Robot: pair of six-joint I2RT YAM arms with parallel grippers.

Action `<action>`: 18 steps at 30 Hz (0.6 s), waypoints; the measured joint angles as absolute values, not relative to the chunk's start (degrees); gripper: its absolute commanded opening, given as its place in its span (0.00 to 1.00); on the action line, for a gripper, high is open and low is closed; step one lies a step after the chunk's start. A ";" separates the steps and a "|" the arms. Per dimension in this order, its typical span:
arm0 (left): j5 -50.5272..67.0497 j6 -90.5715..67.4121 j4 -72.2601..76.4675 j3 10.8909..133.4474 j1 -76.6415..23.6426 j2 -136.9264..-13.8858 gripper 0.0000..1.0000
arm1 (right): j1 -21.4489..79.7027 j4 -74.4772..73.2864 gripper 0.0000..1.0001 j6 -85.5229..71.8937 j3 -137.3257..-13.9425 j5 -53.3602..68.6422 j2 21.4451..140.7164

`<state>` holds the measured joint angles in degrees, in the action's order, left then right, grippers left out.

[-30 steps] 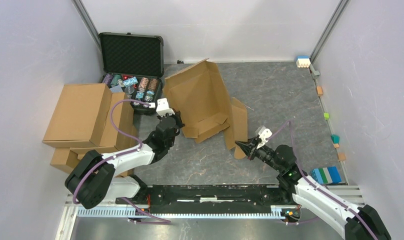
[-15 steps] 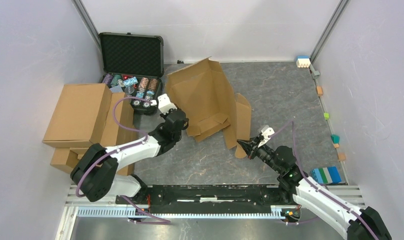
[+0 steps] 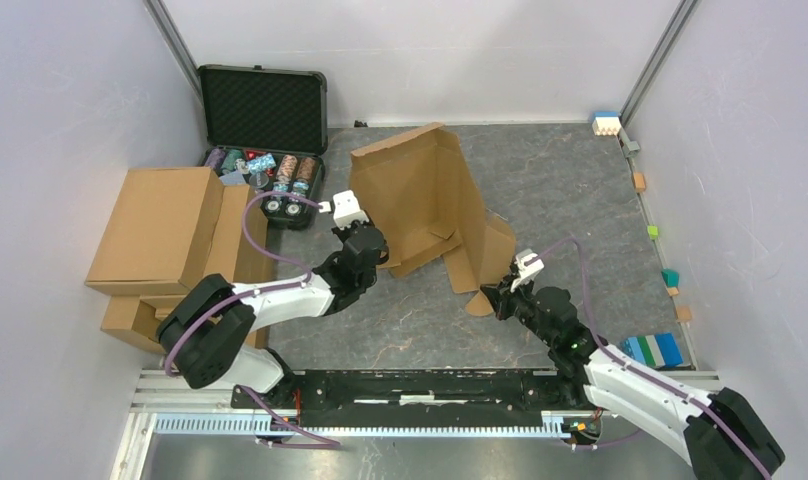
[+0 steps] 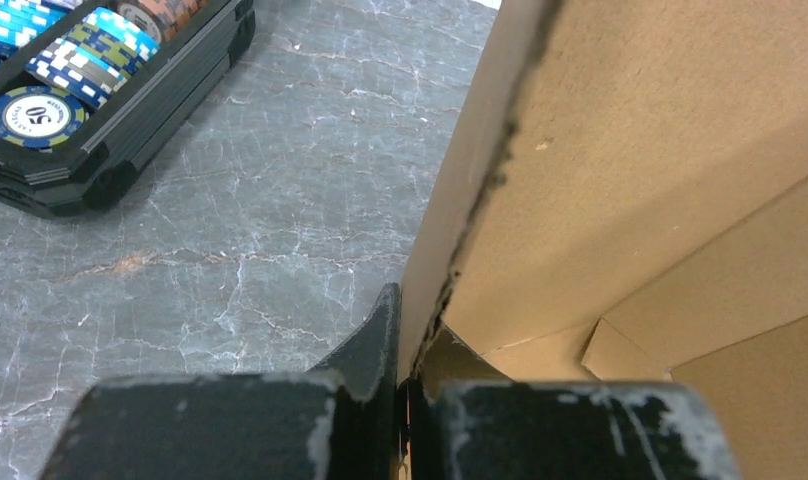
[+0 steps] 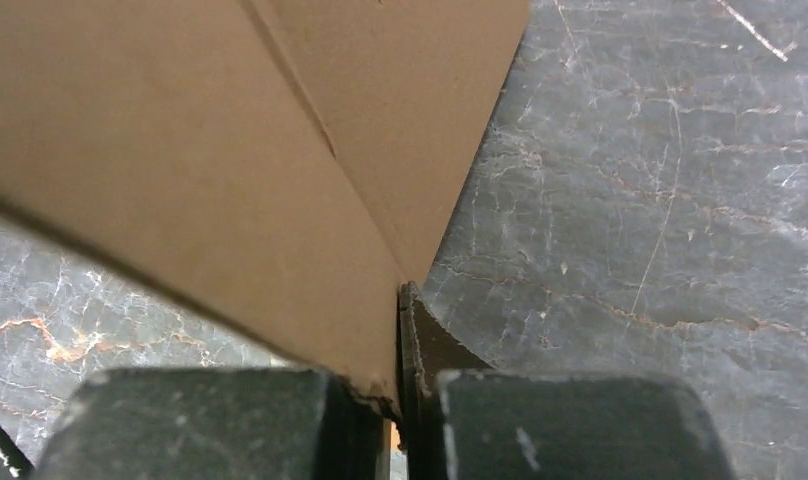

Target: Fold the paper box

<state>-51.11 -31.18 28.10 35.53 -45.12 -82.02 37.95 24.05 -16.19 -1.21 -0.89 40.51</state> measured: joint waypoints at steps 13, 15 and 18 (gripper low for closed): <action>-49.47 -21.23 35.42 33.82 -45.10 -83.24 0.02 | 38.89 17.80 0.69 -9.93 -0.86 -6.57 27.16; -48.86 -20.03 36.18 33.65 -45.10 -83.26 0.02 | 38.89 20.03 0.74 -8.08 -0.86 -7.88 26.41; -47.99 -18.68 37.04 33.52 -45.10 -83.50 0.02 | 38.89 21.91 0.79 -6.26 -1.34 -10.13 28.84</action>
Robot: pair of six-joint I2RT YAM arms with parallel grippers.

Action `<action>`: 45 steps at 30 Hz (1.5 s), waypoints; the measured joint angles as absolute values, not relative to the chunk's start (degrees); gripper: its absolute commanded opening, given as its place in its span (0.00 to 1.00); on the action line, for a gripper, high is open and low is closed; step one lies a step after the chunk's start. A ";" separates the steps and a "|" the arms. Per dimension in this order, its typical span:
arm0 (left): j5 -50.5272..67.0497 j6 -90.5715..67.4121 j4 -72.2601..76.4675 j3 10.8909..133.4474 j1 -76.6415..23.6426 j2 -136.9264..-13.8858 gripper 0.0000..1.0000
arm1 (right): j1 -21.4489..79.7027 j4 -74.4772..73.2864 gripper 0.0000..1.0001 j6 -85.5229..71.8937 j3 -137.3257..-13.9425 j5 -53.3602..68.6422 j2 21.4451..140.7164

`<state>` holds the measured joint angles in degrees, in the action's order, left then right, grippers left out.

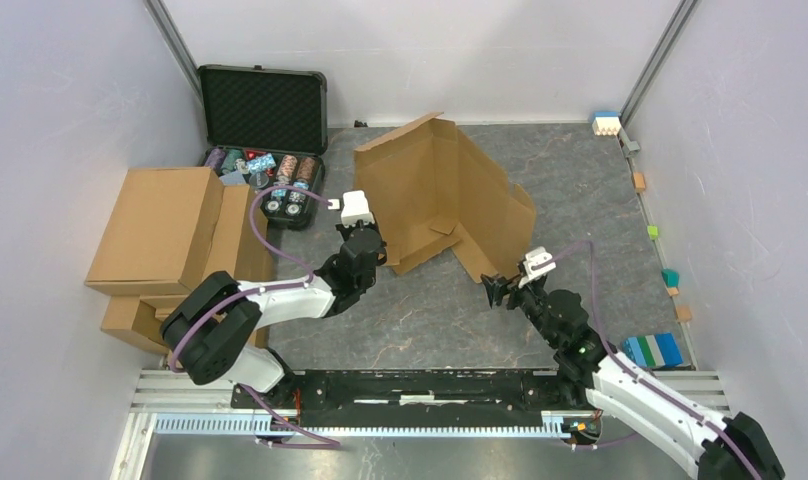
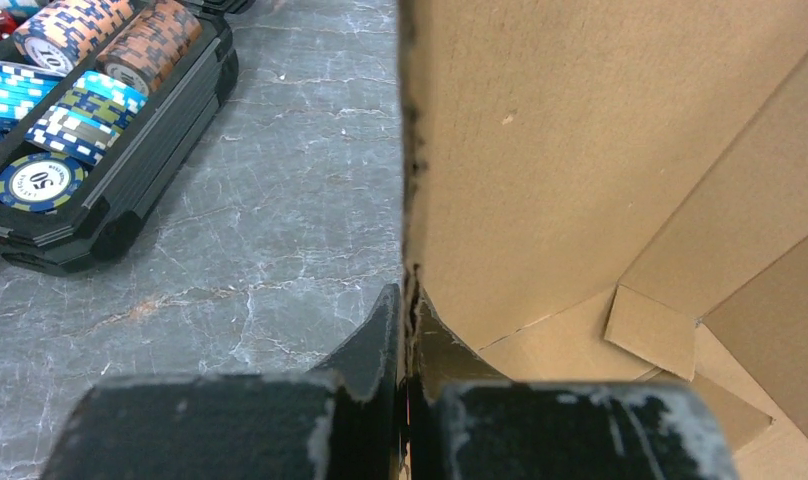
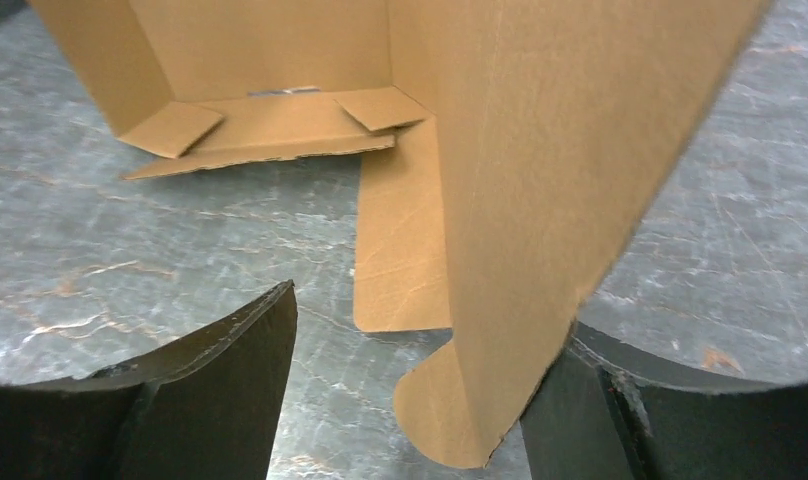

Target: Fold the paper box

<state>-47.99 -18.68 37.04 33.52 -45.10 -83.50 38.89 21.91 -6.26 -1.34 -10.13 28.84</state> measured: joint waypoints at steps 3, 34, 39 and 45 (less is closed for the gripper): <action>-47.33 -17.37 37.76 33.41 -45.10 -83.68 0.02 | 38.89 21.32 0.79 -5.89 -4.36 -12.82 34.11; -40.34 -8.86 45.52 27.75 -45.08 -80.86 0.08 | 38.89 12.12 0.00 -1.13 -22.70 -15.00 37.52; -40.18 -12.12 41.78 29.56 -45.08 -81.34 0.15 | 38.89 10.33 0.00 -1.45 -22.24 -13.26 34.30; -37.21 -15.44 36.25 31.73 -44.88 -82.54 0.39 | 38.89 8.84 0.00 -2.52 -20.75 -11.70 31.55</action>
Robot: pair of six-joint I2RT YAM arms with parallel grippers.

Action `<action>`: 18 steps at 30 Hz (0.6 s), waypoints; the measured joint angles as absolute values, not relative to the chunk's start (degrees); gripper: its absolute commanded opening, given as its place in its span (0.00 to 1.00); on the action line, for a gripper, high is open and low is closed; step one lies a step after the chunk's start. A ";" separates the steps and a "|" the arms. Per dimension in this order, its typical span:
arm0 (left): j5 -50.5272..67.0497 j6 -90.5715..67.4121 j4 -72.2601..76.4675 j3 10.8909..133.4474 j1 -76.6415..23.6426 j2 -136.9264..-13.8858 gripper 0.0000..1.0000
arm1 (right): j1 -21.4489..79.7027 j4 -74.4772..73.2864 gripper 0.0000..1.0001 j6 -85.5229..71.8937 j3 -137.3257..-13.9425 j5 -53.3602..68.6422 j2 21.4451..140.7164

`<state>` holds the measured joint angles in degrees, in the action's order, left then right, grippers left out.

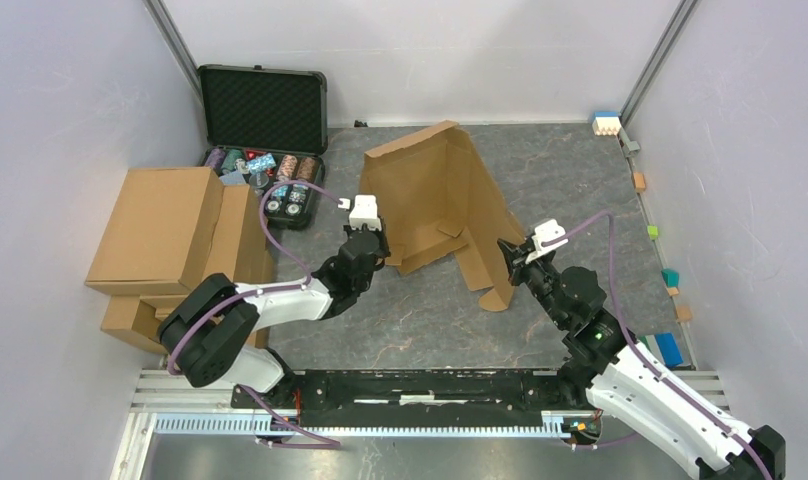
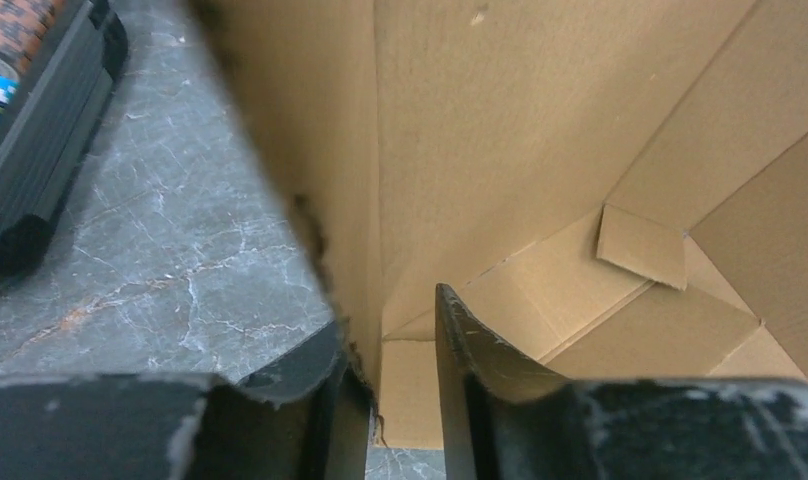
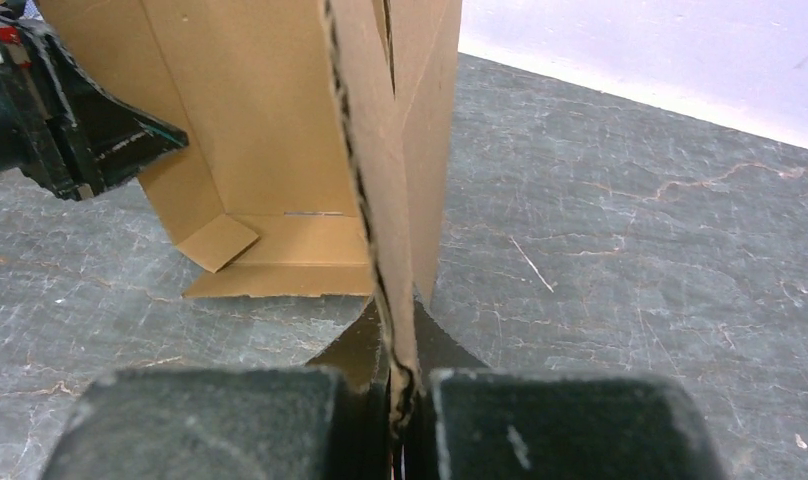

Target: Fold the paper box

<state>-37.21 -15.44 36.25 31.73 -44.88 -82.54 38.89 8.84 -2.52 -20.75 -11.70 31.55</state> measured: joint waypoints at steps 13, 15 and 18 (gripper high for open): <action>-20.21 -17.58 28.77 34.61 -38.76 -86.17 0.68 | 38.89 8.93 0.00 -3.40 -20.75 -9.37 32.34; -16.43 -17.54 28.86 35.11 -38.41 -86.65 0.74 | 38.89 8.93 0.00 -3.51 -20.75 -9.26 32.36; -11.84 -17.50 28.84 35.55 -38.28 -86.76 0.77 | 38.89 8.93 0.00 -3.62 -20.75 -9.19 32.36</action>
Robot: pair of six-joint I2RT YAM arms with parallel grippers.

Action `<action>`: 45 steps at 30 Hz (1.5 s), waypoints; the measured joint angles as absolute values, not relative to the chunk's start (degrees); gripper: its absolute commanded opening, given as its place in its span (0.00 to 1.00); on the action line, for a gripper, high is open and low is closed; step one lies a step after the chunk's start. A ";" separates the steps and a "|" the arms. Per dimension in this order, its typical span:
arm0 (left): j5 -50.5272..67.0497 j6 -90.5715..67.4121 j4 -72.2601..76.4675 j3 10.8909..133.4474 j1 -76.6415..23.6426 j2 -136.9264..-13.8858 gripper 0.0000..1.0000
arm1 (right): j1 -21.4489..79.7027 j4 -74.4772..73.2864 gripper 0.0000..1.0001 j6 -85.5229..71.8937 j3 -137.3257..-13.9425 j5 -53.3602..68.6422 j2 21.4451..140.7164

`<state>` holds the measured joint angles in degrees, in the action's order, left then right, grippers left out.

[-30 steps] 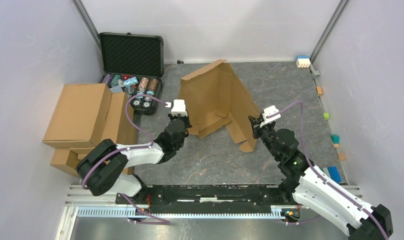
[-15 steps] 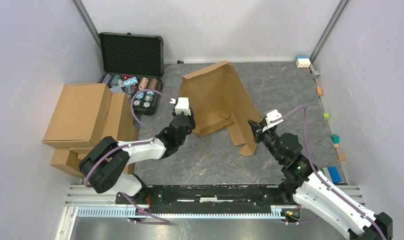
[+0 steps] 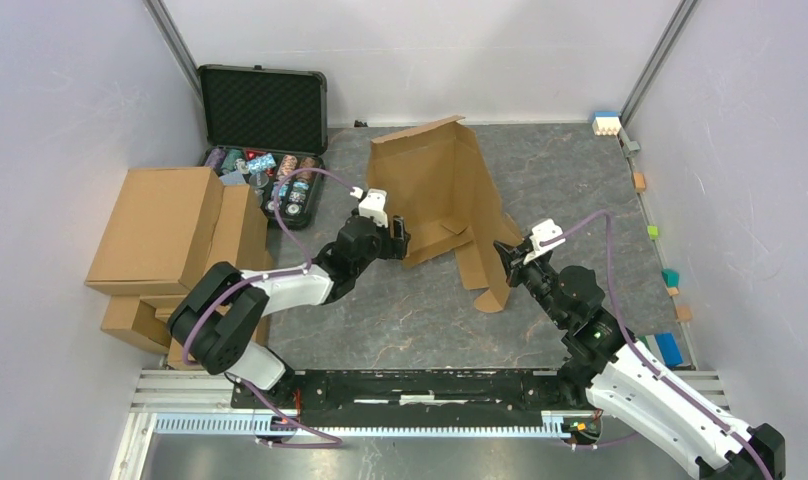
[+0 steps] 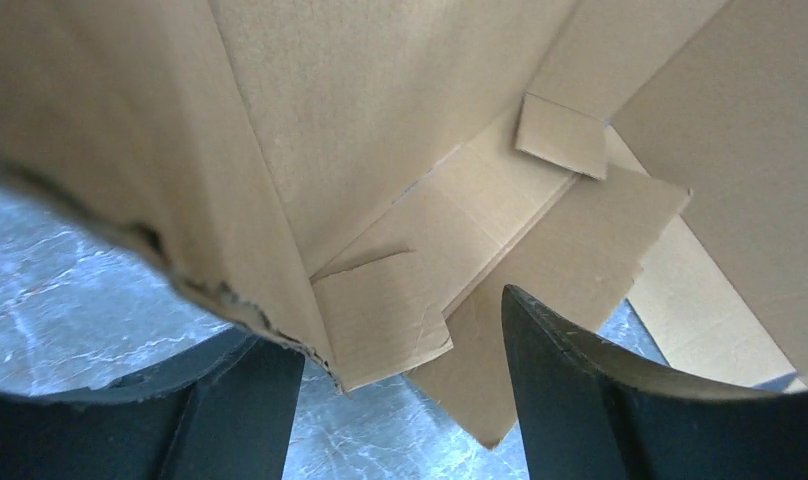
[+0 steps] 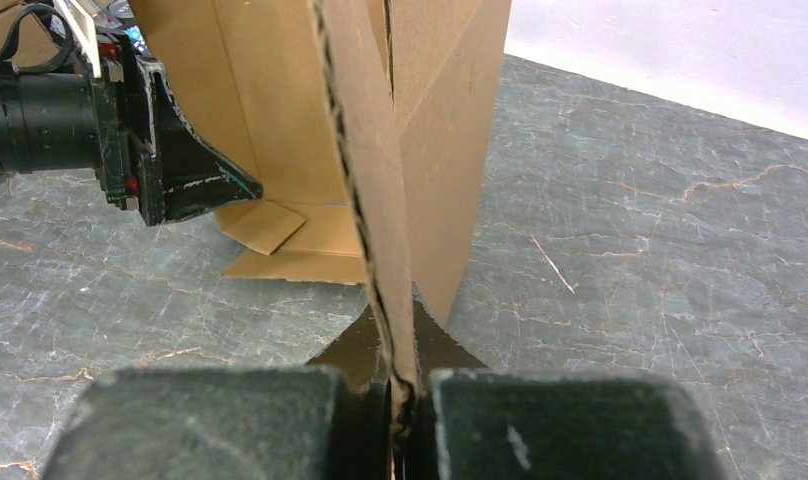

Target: Fold the paper box

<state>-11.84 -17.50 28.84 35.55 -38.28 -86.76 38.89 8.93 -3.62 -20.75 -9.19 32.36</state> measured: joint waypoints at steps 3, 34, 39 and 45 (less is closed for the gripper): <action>-8.36 -17.15 28.88 36.03 -38.28 -87.24 0.82 | 38.89 9.04 0.00 -3.64 -20.75 -9.06 32.56; 0.14 -14.70 27.73 37.01 -40.10 -91.57 1.00 | 38.87 6.81 0.00 -7.68 -22.28 -6.42 33.45; 0.32 -14.15 26.33 37.78 -40.49 -92.42 1.00 | 38.87 6.57 0.00 -7.68 -22.44 -6.26 33.61; -0.45 -14.02 25.17 38.44 -40.60 -92.66 1.00 | 38.87 6.39 0.00 -7.66 -22.72 -6.15 33.95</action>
<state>-0.45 -14.02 25.17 38.44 -40.60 -92.66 38.87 6.39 -7.66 -22.72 -6.15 33.95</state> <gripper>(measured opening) 0.994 0.012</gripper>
